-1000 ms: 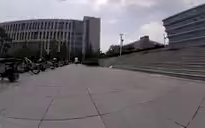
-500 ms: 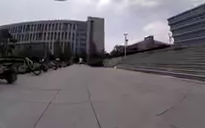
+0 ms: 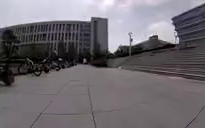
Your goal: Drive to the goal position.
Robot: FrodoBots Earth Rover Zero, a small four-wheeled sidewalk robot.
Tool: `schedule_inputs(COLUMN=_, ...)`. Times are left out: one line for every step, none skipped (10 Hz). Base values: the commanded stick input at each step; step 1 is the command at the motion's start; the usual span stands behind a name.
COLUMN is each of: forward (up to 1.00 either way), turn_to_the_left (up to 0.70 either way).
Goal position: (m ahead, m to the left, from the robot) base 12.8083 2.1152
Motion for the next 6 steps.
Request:
schedule_inputs(forward=0.70, turn_to_the_left=0.02)
schedule_inputs(forward=0.70, turn_to_the_left=0.00)
schedule_inputs(forward=0.70, turn_to_the_left=0.00)
schedule_inputs(forward=0.70, turn_to_the_left=0.00)
schedule_inputs(forward=0.70, turn_to_the_left=0.00)
schedule_inputs(forward=0.70, turn_to_the_left=0.00)
